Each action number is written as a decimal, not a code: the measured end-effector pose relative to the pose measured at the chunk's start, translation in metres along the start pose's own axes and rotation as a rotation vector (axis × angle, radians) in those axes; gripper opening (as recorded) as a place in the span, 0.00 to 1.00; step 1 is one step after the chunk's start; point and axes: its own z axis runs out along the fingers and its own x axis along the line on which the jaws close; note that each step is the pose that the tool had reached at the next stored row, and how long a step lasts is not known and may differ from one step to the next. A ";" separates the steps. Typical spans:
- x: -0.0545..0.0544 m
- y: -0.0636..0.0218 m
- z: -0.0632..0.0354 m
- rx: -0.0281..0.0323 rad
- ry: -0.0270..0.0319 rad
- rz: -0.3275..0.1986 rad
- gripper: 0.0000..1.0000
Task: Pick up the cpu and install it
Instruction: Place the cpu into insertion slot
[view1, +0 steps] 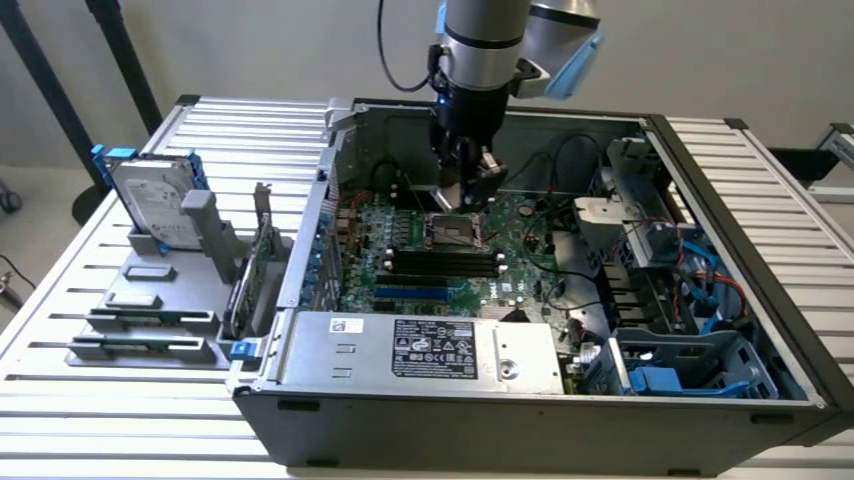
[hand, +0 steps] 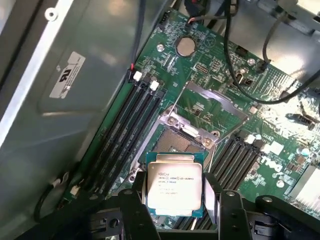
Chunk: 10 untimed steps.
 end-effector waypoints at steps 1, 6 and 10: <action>0.000 0.0000 0.0013 -0.0010 -0.0002 0.018 0.55; 0.000 -0.0001 0.0086 -0.0061 -0.0015 0.109 0.55; -0.001 -0.0002 0.0144 -0.0101 -0.0025 0.181 0.55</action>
